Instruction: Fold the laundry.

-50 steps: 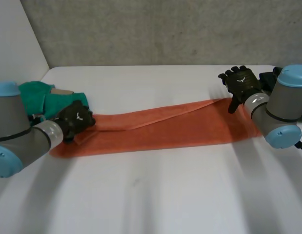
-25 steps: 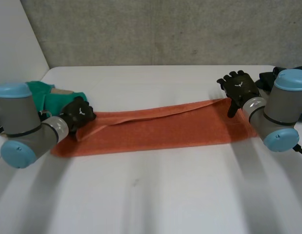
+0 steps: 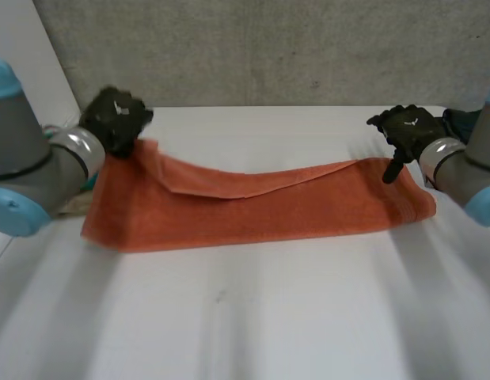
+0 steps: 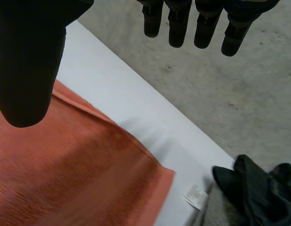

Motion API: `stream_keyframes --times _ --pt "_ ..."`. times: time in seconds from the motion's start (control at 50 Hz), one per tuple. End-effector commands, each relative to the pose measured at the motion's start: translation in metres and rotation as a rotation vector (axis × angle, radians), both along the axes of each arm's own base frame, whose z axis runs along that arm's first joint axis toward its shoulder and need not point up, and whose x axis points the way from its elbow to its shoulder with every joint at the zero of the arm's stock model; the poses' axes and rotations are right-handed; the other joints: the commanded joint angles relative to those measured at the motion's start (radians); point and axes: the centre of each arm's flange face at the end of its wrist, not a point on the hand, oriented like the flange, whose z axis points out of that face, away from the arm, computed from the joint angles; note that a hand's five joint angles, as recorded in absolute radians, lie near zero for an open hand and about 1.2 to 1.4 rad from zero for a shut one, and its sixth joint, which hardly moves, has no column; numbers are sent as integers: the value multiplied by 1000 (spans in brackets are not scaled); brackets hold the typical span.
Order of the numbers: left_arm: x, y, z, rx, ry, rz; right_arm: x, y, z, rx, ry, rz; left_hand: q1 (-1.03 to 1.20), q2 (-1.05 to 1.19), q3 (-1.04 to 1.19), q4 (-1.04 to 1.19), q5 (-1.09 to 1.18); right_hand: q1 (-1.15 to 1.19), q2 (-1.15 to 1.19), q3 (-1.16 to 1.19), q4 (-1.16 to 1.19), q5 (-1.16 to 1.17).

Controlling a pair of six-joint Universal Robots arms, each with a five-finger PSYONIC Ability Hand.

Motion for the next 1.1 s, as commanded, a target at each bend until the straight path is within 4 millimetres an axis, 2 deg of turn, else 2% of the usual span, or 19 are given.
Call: stream_keyframes --times 0.02,0.22,0.38,0.4,0.44,0.46,0.48,0.52,0.6,0.62,0.68,0.7,0.78,0.8,0.86,0.96,1.06,1.08,1.1 --pt "-14 54 73 11 312 -76 15 5 23 119 -109 162 258 206 211 200 234 -40 -31 -27 -25 -39" --pt "3 112 134 -98 469 -128 42 -5 -3 138 -126 240 258 206 211 200 234 -40 -31 -27 -25 -39" --pt "15 139 161 -195 590 -227 70 3 -29 159 -142 312 258 206 211 200 234 -40 -31 -27 -25 -39" --pt "16 140 163 -199 600 -233 72 2 -32 156 -144 313 258 206 211 200 234 6 16 19 21 7" --pt "18 143 167 -218 614 -244 73 -2 -33 131 -148 304 258 206 211 200 234 363 372 376 378 364" --pt "19 141 167 -222 622 -245 73 -10 -30 75 -159 283 258 206 211 200 234 888 898 902 904 889" --pt "20 139 167 -223 626 -242 72 -16 -25 35 -166 265 258 206 211 200 234 1169 1179 1183 1185 1170" --pt "23 131 164 -220 627 -224 71 -25 -16 -36 -188 221 258 206 211 200 234 1181 1191 1195 1197 1182" --pt "31 92 141 -170 612 -143 56 -47 34 -255 -250 99 258 206 211 200 234 1181 1191 1195 1197 1183" --pt "34 75 134 -159 607 -113 50 -50 66 -360 -282 63 258 206 211 200 234 1181 1191 1195 1197 1183" --pt "39 48 128 -155 613 -65 44 -47 112 -508 -322 31 258 206 211 200 234 1181 1191 1195 1197 1183" --pt "41 31 128 -165 619 -33 42 -40 139 -585 -347 27 258 206 211 200 234 1181 1191 1195 1197 1183" --pt "40 -1 134 -205 642 24 38 -20 190 -715 -381 66 258 206 211 200 234 1181 1191 1195 1197 1183" --pt "38 -6 136 -211 652 32 37 -17 196 -728 -383 74 258 206 211 200 234 1181 1191 1195 1197 1183" --pt "30 -15 143 -211 678 53 36 -4 204 -727 -388 77 258 206 211 200 234 1181 1191 1195 1197 1183" --pt "26 -24 140 -163 714 89 25 7 199 -679 -365 58 258 206 211 200 234 1181 1191 1195 1197 1183" --pt "28 -28 126 -106 727 123 15 13 162 -530 -300 44 258 206 211 200 234 1181 1191 1195 1197 1183" --pt "28 -29 117 -82 724 135 13 18 142 -447 -271 50 258 206 211 200 234 1181 1191 1195 1197 1183" --pt "29 -31 112 -67 719 142 13 22 132 -405 -258 57 258 206 211 200 234 1181 1191 1195 1197 1183"
